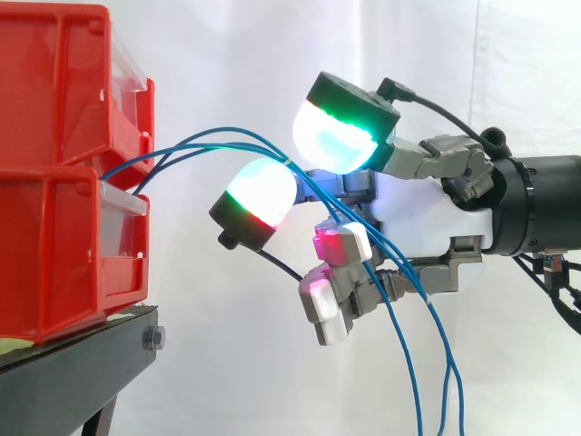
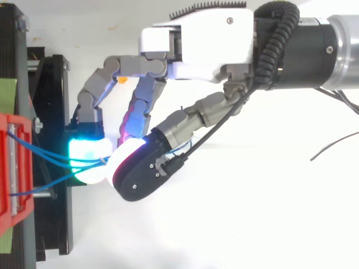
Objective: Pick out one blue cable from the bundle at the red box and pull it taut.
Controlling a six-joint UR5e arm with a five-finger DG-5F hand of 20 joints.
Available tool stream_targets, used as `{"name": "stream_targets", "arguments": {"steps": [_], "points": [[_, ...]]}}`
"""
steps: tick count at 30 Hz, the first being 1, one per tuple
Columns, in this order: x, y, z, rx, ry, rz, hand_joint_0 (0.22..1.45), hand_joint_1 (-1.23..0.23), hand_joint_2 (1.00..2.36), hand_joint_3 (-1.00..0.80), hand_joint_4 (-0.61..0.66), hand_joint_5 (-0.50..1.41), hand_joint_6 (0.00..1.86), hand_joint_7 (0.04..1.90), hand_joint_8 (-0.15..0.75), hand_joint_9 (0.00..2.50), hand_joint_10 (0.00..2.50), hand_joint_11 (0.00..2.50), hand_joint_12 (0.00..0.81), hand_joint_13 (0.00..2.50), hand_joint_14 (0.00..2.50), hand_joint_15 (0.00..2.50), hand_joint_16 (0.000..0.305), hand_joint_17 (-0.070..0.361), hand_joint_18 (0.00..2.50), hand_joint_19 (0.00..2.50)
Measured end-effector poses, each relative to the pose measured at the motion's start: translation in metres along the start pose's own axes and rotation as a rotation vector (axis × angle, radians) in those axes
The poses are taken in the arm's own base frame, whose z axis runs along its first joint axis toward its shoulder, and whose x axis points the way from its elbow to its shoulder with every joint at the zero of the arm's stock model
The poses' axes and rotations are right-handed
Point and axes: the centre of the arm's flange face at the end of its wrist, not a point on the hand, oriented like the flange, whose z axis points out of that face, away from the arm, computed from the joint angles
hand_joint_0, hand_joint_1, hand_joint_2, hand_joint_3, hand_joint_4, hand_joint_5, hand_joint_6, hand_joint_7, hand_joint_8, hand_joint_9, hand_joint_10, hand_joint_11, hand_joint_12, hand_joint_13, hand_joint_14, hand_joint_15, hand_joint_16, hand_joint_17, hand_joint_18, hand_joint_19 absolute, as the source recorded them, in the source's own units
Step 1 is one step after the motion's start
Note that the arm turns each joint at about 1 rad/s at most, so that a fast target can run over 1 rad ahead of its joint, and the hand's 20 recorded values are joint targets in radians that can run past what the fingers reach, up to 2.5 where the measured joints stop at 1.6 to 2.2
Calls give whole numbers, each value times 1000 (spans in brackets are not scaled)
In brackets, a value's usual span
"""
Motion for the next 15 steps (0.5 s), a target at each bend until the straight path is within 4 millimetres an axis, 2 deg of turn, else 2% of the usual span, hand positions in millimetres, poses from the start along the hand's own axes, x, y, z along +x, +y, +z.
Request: {"name": "stream_targets", "arguments": {"steps": [3,6,15], "points": [[1,0,0,1,1,6,621,-764,1025,-202,-59,-113,943,766,230,1182,25,717,308,966,18,442,37,84,763,580],[1,0,0,1,1,12,639,-777,1024,-194,-98,-115,961,725,228,1185,27,732,303,972,18,444,37,83,771,570],[4,-3,-1,8,9,19,688,-774,1017,-326,-155,-121,980,680,224,1204,27,728,298,999,18,451,36,80,784,567]]}}
